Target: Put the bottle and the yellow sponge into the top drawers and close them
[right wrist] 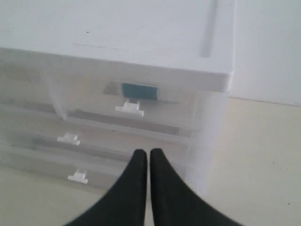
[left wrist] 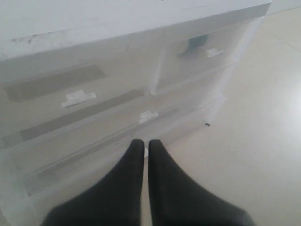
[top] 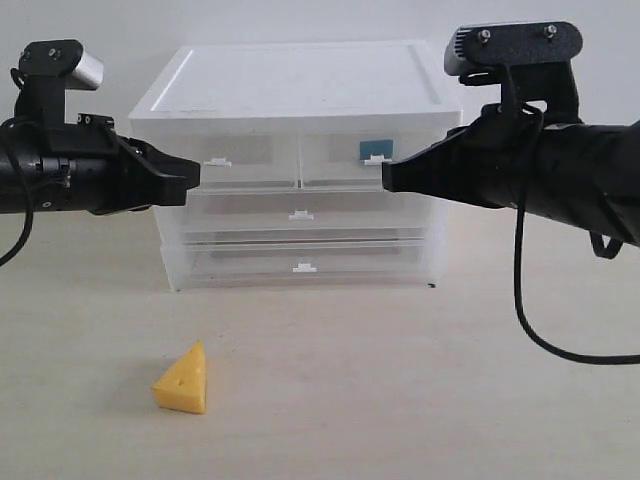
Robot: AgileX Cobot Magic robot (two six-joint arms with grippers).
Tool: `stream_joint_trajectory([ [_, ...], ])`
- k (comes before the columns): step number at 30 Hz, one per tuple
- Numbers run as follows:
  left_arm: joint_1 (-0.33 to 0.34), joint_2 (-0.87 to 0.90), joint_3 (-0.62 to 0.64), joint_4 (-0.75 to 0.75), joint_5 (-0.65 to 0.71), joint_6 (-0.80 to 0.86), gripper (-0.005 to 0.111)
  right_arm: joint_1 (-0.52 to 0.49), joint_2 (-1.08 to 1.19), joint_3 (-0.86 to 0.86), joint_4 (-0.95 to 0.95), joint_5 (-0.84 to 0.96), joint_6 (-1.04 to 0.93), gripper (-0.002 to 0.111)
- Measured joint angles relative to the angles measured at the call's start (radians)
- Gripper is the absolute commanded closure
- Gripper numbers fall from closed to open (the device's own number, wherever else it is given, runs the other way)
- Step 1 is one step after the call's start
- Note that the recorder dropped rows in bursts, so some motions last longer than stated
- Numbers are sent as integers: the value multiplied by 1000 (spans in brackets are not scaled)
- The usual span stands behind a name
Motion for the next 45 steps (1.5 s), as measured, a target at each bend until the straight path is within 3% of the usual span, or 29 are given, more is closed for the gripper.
stream_joint_trajectory([
  [14, 0, 0, 9, 40, 15, -6, 103, -54, 193, -184, 83, 127, 27, 108],
  [22, 0, 0, 9, 44, 0, 71, 103, -56, 204, -203, 76, 84, 25, 108],
  [45, 0, 0, 9, 44, -22, 81, 103, -56, 320, -295, 32, 15, 13, 108],
])
